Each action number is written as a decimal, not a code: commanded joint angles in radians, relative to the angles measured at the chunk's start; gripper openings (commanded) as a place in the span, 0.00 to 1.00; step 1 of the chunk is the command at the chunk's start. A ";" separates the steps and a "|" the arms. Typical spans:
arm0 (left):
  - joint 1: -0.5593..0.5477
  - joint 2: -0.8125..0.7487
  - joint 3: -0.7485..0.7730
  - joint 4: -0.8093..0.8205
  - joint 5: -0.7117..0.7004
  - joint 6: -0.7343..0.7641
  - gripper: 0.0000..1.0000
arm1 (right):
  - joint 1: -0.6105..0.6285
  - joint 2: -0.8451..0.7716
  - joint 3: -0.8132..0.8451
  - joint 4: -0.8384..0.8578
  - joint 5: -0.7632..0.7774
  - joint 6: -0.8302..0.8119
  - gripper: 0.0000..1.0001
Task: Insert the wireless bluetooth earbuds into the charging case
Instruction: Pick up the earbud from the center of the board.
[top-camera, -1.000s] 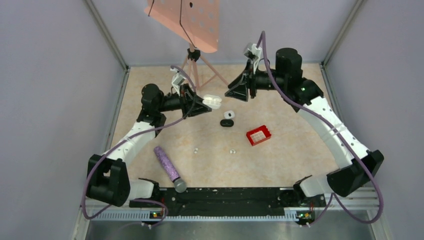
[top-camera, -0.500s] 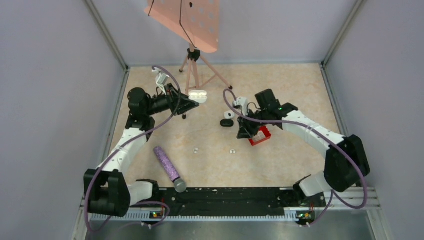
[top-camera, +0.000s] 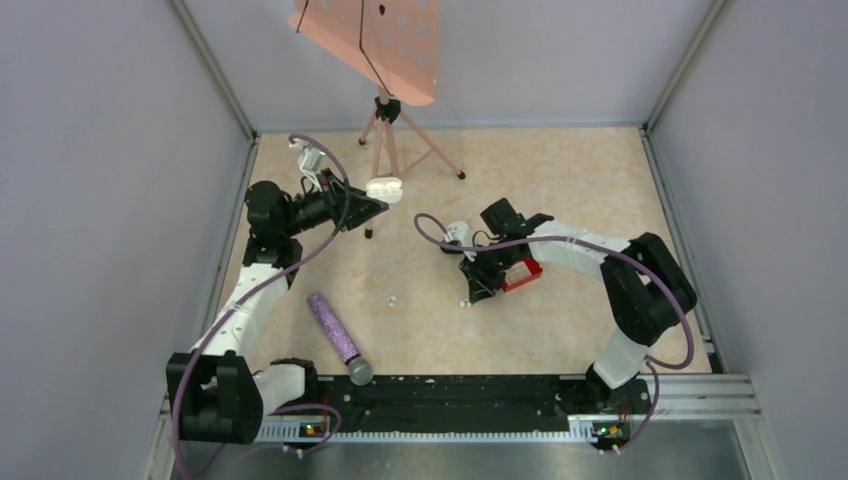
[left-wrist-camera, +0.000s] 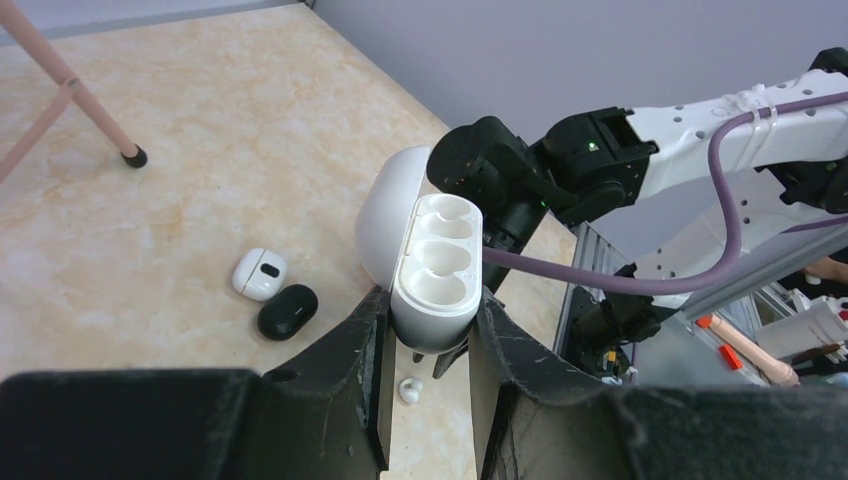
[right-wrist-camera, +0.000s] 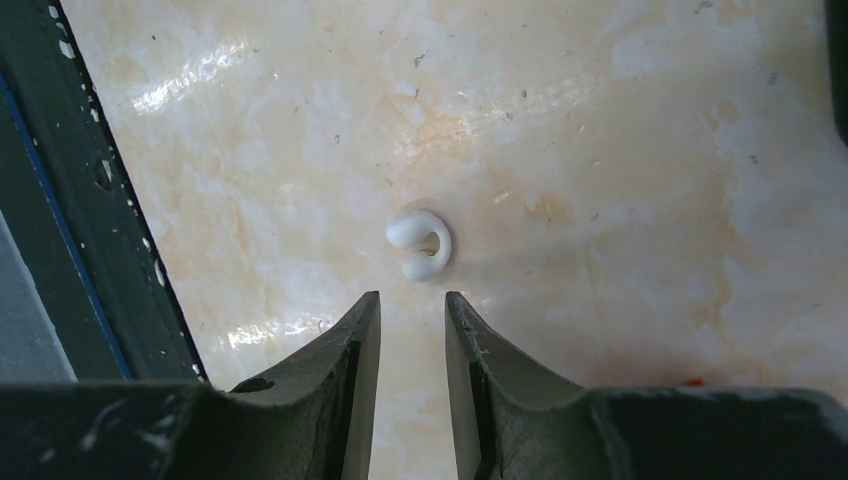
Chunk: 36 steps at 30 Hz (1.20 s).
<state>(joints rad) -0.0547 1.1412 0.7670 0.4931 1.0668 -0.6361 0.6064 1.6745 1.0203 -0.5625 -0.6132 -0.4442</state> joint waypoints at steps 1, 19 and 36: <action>0.034 -0.032 -0.019 0.024 -0.038 -0.028 0.00 | 0.026 0.031 0.050 0.041 -0.012 -0.011 0.29; 0.103 -0.075 -0.064 0.022 -0.052 -0.046 0.00 | 0.036 0.120 0.109 0.073 0.026 0.004 0.28; 0.115 -0.058 -0.074 0.073 -0.047 -0.087 0.00 | 0.089 0.091 0.049 0.063 0.036 -0.034 0.30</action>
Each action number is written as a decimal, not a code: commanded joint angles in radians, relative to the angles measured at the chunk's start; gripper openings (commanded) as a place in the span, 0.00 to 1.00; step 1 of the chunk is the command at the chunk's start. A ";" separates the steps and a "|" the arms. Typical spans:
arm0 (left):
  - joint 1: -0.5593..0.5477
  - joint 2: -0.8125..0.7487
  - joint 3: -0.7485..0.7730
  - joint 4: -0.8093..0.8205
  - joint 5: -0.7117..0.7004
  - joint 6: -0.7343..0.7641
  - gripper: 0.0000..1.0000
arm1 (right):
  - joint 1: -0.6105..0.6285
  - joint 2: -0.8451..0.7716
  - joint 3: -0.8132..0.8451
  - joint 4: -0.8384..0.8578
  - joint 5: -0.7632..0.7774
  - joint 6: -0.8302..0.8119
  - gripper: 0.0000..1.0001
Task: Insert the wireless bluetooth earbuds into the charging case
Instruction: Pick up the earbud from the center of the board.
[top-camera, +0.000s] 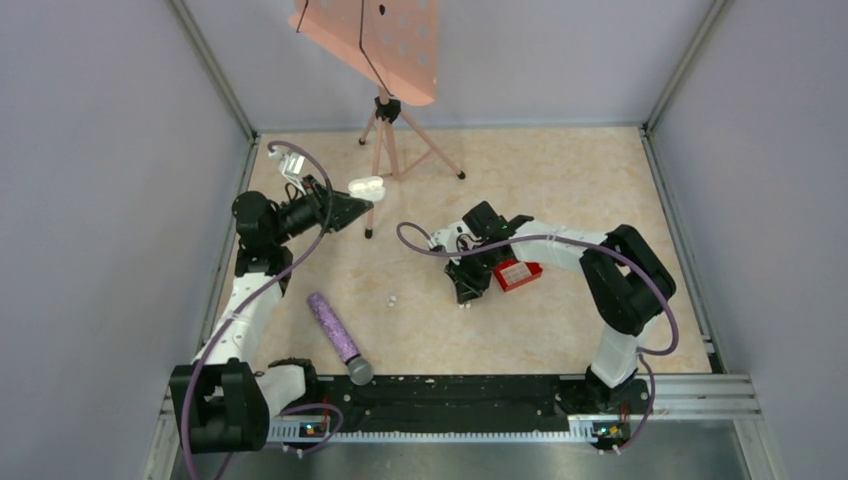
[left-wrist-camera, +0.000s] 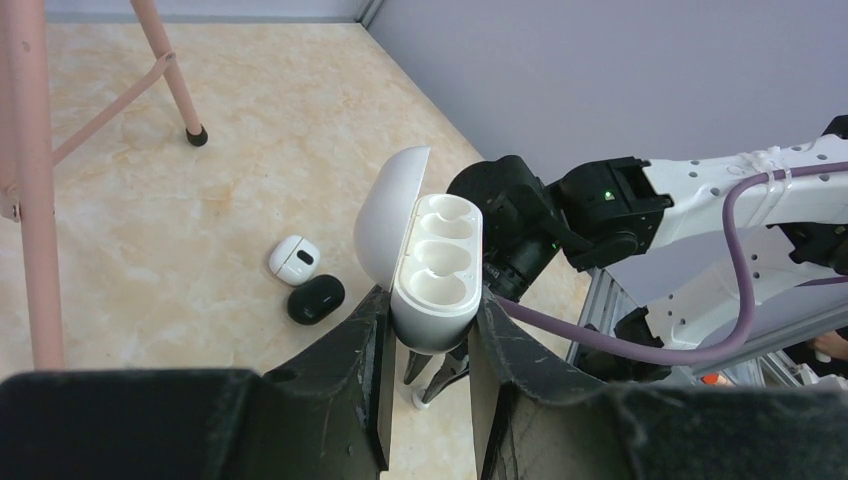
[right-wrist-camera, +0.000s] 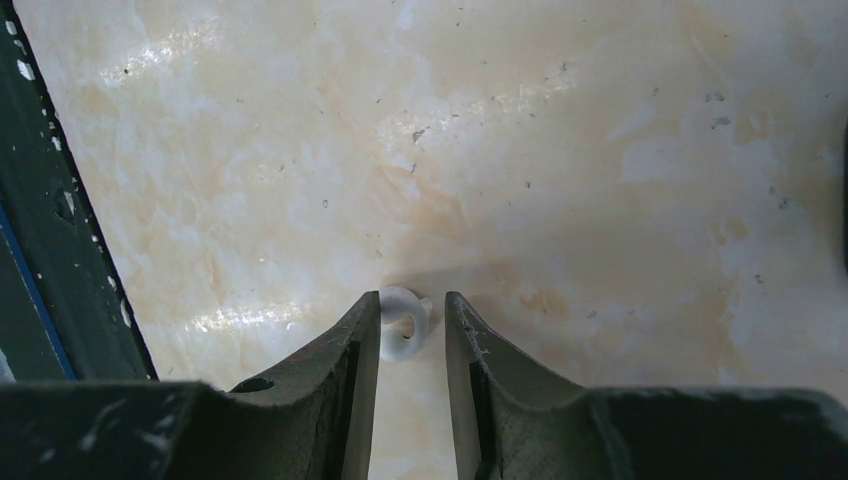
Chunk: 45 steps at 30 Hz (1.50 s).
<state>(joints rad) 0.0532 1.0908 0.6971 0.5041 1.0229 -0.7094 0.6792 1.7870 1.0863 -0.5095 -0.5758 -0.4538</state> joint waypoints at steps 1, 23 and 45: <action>0.008 -0.008 -0.006 0.061 -0.002 -0.013 0.00 | 0.017 -0.024 -0.020 0.010 0.001 -0.024 0.30; 0.008 0.008 -0.016 0.071 -0.004 -0.024 0.00 | 0.018 -0.087 -0.065 0.009 -0.015 0.009 0.00; -0.171 0.067 0.043 0.057 0.287 0.286 0.00 | 0.020 -0.322 0.622 -0.643 -0.127 -0.419 0.00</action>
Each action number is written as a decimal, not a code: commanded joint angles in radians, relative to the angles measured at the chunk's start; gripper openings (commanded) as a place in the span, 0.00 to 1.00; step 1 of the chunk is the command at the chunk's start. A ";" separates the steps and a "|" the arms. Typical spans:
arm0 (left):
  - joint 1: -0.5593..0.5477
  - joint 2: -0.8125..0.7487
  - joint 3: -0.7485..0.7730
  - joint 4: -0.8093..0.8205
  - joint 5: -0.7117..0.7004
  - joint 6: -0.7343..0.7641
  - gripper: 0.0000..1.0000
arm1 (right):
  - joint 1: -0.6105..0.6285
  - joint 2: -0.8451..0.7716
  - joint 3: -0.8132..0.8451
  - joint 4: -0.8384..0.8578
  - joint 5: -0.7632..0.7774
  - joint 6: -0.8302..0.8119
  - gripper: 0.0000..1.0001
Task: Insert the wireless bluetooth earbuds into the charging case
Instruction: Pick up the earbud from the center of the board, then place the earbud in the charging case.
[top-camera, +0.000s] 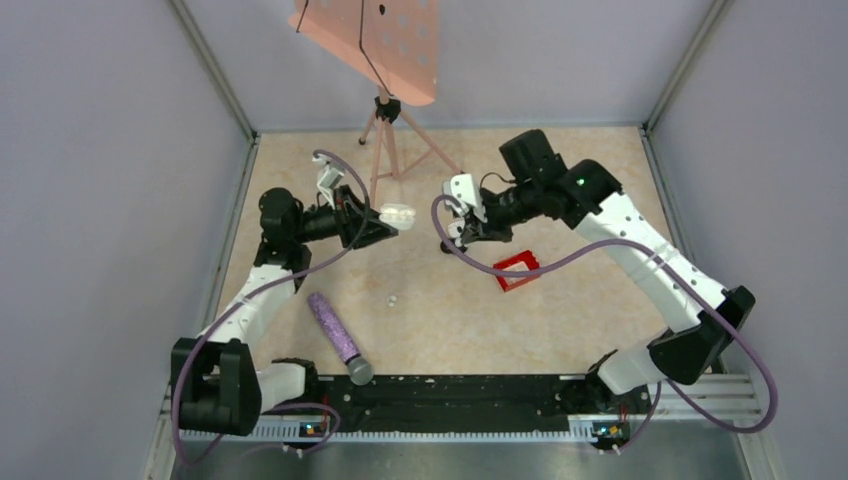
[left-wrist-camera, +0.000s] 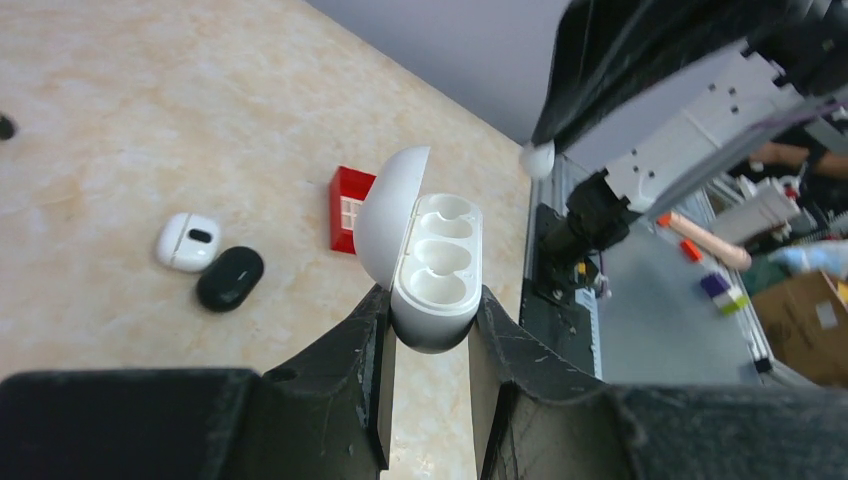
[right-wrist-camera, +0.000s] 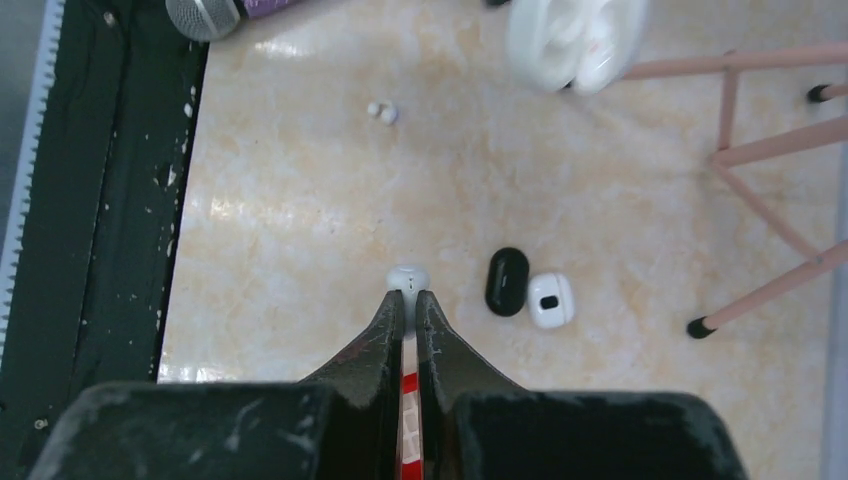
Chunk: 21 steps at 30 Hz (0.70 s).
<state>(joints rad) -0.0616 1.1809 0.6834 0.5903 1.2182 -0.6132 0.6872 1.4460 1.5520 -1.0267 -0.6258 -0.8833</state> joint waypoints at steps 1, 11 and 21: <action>-0.074 -0.026 0.073 -0.099 0.096 0.261 0.00 | 0.016 0.032 0.196 -0.127 -0.081 0.043 0.00; -0.175 -0.011 0.150 -0.324 0.096 0.506 0.00 | 0.118 0.146 0.391 -0.065 -0.024 0.281 0.00; -0.185 -0.022 0.162 -0.316 0.103 0.472 0.00 | 0.122 0.161 0.355 0.037 0.003 0.375 0.00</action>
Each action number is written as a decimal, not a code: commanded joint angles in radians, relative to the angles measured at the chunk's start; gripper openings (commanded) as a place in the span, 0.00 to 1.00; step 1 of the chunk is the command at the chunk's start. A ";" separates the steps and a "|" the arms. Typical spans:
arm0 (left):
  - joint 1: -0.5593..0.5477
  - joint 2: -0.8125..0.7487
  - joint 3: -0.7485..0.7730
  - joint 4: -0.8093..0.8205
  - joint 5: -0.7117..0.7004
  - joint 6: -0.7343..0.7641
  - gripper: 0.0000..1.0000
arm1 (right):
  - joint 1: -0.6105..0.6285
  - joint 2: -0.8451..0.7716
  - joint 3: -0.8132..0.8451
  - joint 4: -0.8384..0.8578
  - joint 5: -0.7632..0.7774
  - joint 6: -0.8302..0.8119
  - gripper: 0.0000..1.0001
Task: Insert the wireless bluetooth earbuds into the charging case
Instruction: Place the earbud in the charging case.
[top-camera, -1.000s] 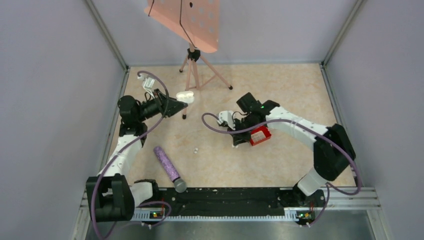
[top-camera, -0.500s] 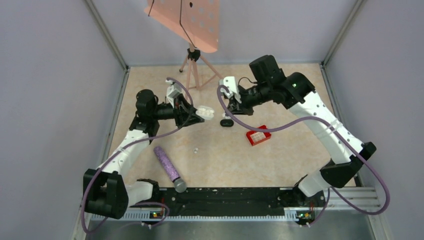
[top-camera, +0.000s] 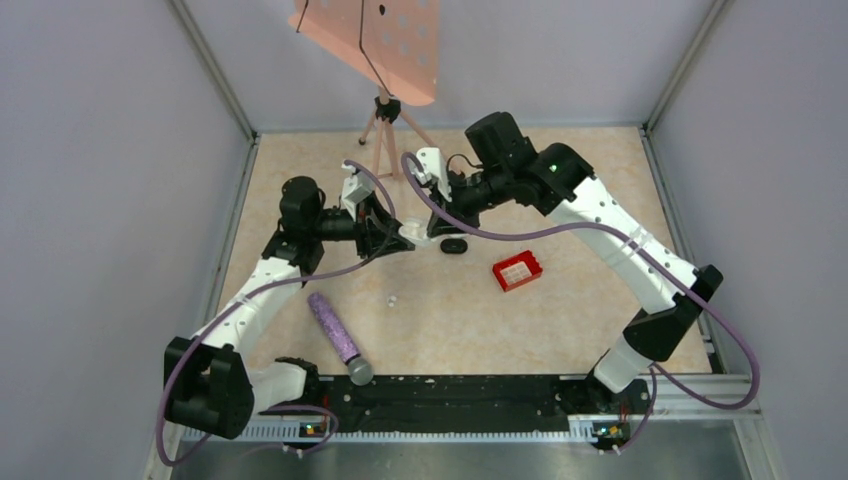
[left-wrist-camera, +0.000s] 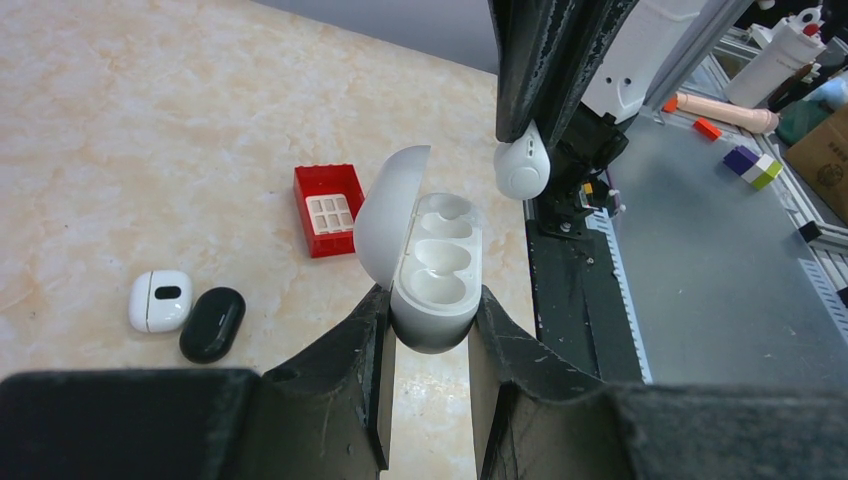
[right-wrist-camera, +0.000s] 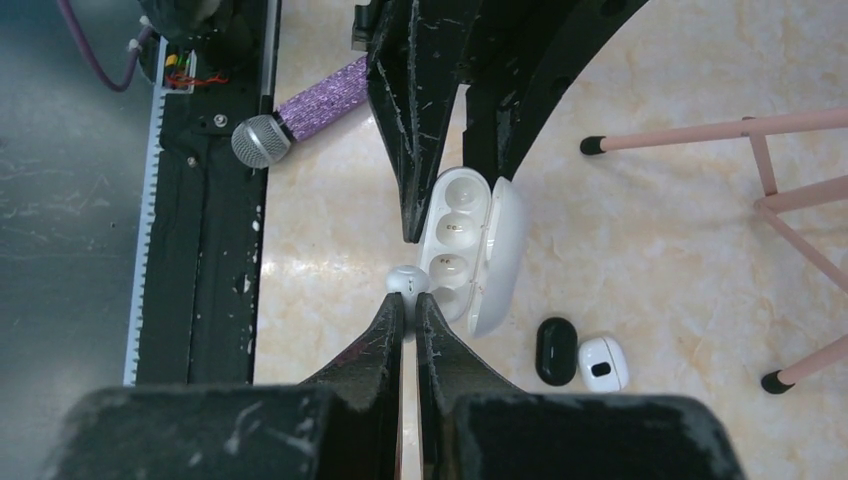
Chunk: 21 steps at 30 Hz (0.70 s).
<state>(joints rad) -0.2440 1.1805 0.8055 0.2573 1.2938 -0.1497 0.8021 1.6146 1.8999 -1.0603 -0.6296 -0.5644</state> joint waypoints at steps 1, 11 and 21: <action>-0.002 -0.023 0.040 0.016 0.029 0.005 0.00 | 0.007 -0.007 0.002 0.076 0.011 0.059 0.00; -0.004 -0.035 0.040 0.063 0.024 -0.048 0.00 | 0.014 -0.002 -0.028 0.102 0.064 0.069 0.00; -0.003 -0.046 0.032 0.071 0.021 -0.059 0.00 | 0.019 0.000 -0.057 0.116 0.076 0.075 0.00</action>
<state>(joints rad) -0.2440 1.1683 0.8059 0.2775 1.2945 -0.1989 0.8047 1.6146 1.8500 -0.9756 -0.5583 -0.5030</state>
